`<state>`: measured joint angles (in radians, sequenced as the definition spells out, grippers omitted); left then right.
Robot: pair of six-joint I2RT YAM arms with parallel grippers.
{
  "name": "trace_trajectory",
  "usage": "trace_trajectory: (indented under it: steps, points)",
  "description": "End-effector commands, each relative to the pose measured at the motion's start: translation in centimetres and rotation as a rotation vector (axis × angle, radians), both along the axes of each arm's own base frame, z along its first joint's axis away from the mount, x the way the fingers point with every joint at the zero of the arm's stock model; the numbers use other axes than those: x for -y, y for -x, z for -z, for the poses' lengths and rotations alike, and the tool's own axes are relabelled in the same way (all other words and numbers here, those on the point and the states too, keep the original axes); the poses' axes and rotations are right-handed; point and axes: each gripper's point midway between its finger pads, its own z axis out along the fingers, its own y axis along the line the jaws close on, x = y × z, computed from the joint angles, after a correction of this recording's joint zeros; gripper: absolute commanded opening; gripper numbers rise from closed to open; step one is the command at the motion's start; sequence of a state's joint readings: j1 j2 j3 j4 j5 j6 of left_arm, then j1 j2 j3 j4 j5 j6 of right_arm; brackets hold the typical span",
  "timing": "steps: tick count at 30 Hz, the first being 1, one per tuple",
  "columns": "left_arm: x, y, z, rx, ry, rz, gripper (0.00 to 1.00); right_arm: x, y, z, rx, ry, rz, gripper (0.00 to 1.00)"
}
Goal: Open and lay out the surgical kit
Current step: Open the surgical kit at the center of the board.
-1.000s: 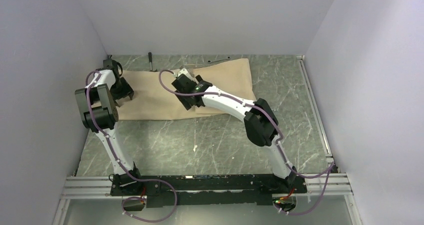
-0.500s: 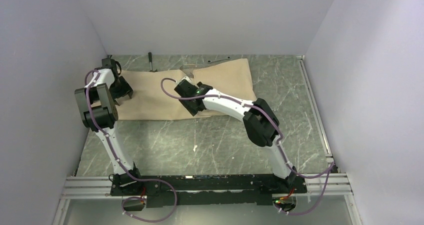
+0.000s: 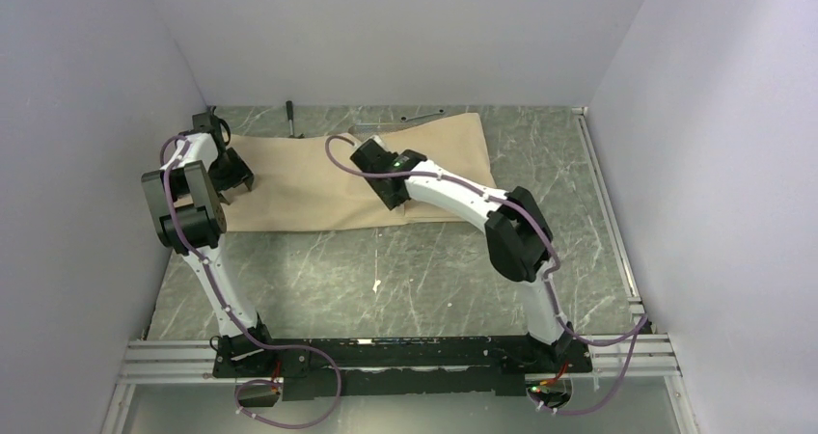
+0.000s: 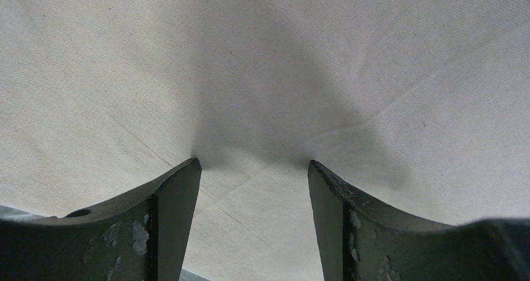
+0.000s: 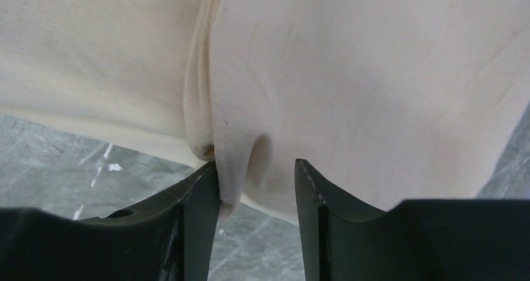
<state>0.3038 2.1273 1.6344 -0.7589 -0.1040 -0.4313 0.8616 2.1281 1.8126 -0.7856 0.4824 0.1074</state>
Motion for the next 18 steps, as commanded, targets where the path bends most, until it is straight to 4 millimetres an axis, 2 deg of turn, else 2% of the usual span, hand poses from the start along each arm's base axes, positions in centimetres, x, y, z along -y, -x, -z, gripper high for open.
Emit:
trace_trajectory:
  steps: [1, 4, 8, 13, 18]
  points:
    - [-0.3, -0.8, -0.2, 0.016, 0.009, -0.003, 0.69, 3.5, -0.6, -4.8, 0.043, -0.025, 0.046, 0.52]
    - [-0.4, -0.8, -0.2, 0.017, 0.011, -0.005, 0.69, 4.2, -0.6, -5.0, 0.035, -0.032, 0.051, 0.59]
    - [-0.4, -0.8, 0.0, 0.016, 0.017, -0.006, 0.69, 4.0, -0.8, -4.9, 0.003, -0.072, 0.033, 0.55]
    - [-0.4, -0.7, 0.1, 0.011, 0.020, -0.003, 0.68, 1.6, -0.1, -4.0, -0.065, -0.172, -0.045, 0.44]
    - [-0.4, -0.6, 0.2, 0.008, 0.020, -0.002, 0.68, -0.3, -1.0, -4.5, -0.050, -0.263, -0.048, 0.47]
